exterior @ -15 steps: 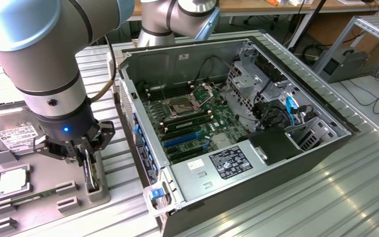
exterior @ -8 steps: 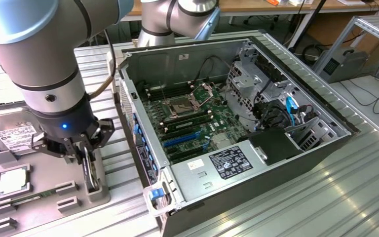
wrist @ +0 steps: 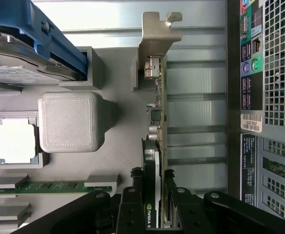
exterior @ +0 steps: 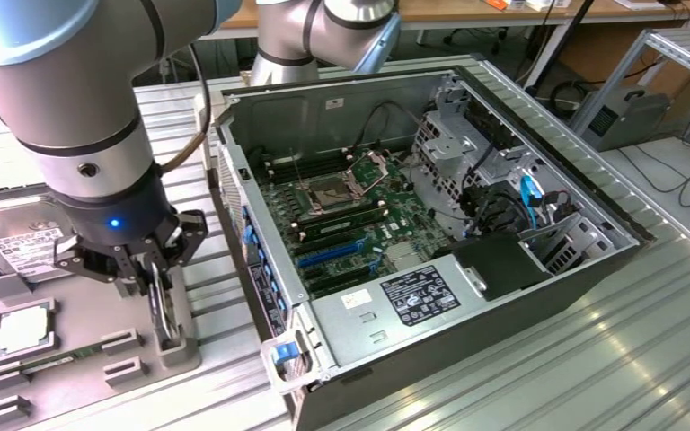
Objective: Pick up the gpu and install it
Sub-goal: 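Pick up the gpu and move the gpu toward the slot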
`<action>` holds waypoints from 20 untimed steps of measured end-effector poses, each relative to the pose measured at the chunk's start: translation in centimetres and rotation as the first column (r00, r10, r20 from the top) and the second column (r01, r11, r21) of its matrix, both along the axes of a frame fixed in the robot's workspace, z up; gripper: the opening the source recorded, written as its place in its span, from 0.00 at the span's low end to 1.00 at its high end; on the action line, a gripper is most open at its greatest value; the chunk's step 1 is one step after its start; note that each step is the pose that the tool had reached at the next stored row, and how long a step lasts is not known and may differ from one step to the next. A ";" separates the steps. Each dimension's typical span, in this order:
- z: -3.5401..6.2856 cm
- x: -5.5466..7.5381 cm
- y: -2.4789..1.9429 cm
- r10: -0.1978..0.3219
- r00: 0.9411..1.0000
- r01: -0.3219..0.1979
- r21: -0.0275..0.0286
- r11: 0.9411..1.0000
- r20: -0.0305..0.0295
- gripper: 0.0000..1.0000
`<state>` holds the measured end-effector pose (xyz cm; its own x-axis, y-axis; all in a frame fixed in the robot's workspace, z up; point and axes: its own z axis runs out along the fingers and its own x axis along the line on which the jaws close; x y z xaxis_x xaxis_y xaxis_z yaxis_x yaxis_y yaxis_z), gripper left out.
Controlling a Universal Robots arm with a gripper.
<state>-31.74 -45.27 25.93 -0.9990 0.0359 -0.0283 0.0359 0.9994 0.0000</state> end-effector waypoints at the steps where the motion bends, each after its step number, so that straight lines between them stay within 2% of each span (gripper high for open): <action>1: 0.15 0.0 0.00 0.000 1.000 0.000 0.000 1.000 0.000 0.27; 8: 0.76 0.0 0.00 0.000 1.000 0.000 0.000 1.000 0.000 0.27; 20: 2.94 0.0 0.00 0.000 1.000 0.000 0.000 1.000 0.000 0.27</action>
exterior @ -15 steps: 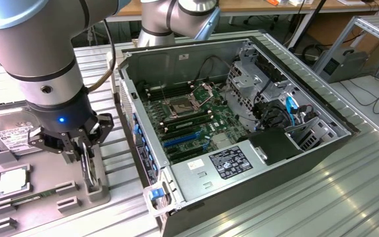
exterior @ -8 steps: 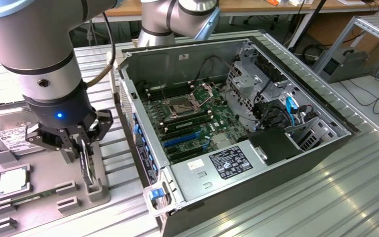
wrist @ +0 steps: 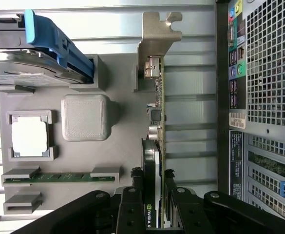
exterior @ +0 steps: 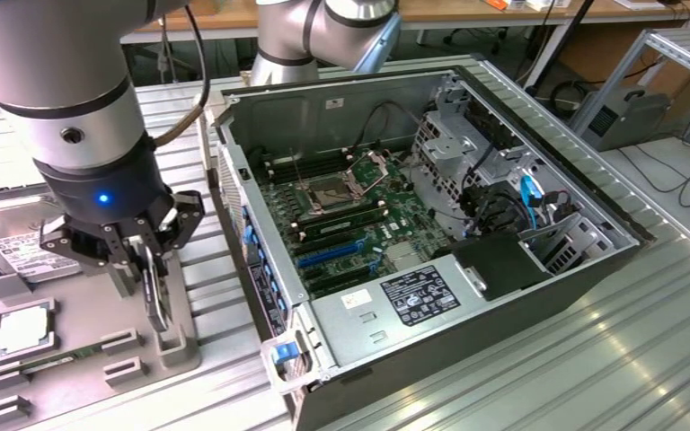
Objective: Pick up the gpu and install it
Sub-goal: 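Pick up the gpu and move the gpu toward the slot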
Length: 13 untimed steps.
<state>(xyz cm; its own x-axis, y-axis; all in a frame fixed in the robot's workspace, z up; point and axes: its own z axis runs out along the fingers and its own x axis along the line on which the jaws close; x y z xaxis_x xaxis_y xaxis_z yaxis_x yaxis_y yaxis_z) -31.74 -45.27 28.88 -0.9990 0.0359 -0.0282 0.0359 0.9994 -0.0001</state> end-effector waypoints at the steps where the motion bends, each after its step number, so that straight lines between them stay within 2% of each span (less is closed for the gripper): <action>1: 0.20 0.0 0.00 0.000 1.000 0.000 0.000 1.000 0.000 0.27; 5: 0.90 0.0 0.00 0.000 1.000 0.000 0.000 1.000 0.000 0.27; 13: 3.00 0.0 0.02 0.000 1.000 0.000 0.000 1.000 0.000 0.27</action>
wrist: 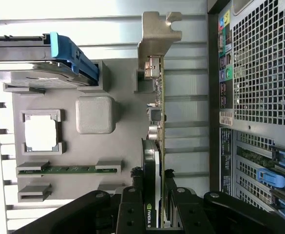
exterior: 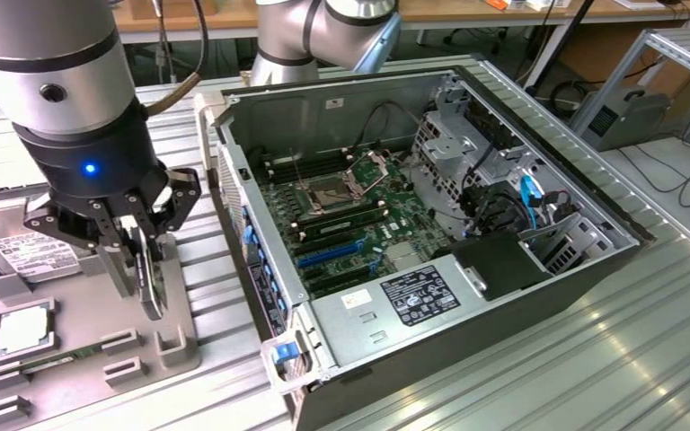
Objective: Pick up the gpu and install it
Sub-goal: 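Pick up the gpu and move the gpu toward the slot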
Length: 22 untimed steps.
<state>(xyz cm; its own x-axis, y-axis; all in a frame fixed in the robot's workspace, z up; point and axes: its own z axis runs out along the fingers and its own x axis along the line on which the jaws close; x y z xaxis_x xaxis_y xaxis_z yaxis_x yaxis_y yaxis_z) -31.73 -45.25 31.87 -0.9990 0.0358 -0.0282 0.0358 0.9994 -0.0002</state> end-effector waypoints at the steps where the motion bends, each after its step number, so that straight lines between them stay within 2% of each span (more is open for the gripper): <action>1: 0.26 0.0 0.01 0.000 1.000 0.000 0.000 1.000 0.000 0.27; 6: 1.19 0.0 0.01 0.000 1.000 0.000 0.000 1.000 0.000 0.27; 12: 1.73 0.0 0.01 0.000 1.000 0.000 -0.001 1.000 0.000 0.27; 17: 3.13 0.0 0.02 0.000 1.000 0.000 -0.001 1.000 0.000 0.27; 22: 3.73 0.0 0.02 0.000 1.000 0.000 -0.001 1.000 0.000 0.27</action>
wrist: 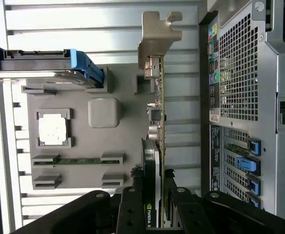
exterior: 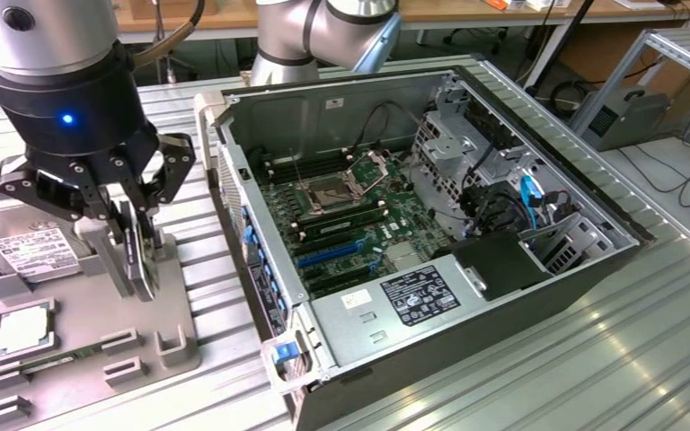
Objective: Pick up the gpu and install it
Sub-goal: 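Pick up the gpu and move the gpu toward the slot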
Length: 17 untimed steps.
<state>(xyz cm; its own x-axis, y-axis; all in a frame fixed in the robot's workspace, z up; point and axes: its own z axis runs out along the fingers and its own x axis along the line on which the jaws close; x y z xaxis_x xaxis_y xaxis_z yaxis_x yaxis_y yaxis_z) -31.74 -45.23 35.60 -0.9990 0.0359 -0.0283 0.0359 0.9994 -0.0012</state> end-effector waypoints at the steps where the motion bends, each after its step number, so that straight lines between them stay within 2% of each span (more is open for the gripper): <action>1: 0.07 0.0 0.00 0.000 1.000 0.000 0.000 1.000 0.000 0.27; 8: 0.65 0.0 0.00 0.000 1.000 0.000 0.000 1.000 0.000 0.27; 17: 0.92 0.0 0.00 0.000 1.000 0.000 0.000 1.000 0.000 0.27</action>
